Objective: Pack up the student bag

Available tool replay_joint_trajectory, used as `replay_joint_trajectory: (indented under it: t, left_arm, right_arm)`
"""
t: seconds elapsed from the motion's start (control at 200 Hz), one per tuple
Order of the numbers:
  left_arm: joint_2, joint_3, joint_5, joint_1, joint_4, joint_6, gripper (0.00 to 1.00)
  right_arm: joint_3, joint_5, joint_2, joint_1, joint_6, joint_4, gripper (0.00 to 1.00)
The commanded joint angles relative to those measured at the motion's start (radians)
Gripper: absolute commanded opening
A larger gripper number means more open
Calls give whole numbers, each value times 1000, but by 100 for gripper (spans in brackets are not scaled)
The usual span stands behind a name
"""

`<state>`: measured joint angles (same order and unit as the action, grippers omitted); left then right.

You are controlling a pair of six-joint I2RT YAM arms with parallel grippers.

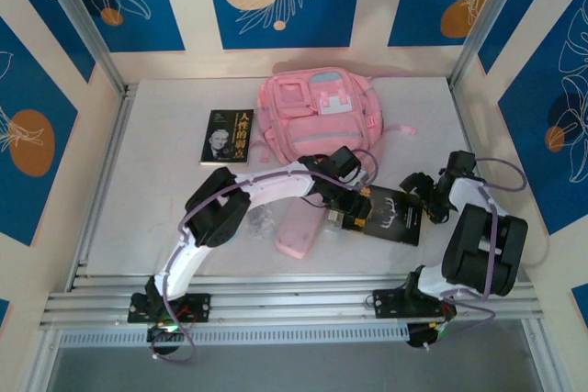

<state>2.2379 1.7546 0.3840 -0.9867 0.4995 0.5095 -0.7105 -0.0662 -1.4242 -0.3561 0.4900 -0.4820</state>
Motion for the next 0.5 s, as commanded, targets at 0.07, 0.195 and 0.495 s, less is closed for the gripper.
replay_joint_trajectory:
  t: [0.07, 0.195, 0.495]
  left_arm:
    - [70, 68, -45, 0, 85, -48, 65]
    - [78, 62, -64, 2, 92, -51, 64]
    - [85, 66, -63, 11, 86, -52, 64]
  right_arm:
    - [-8, -165, 17, 18, -10, -5, 85]
    - [-3, -171, 127, 42, -1, -64, 82]
    - [-3, -192, 233, 76, -17, -145, 56]
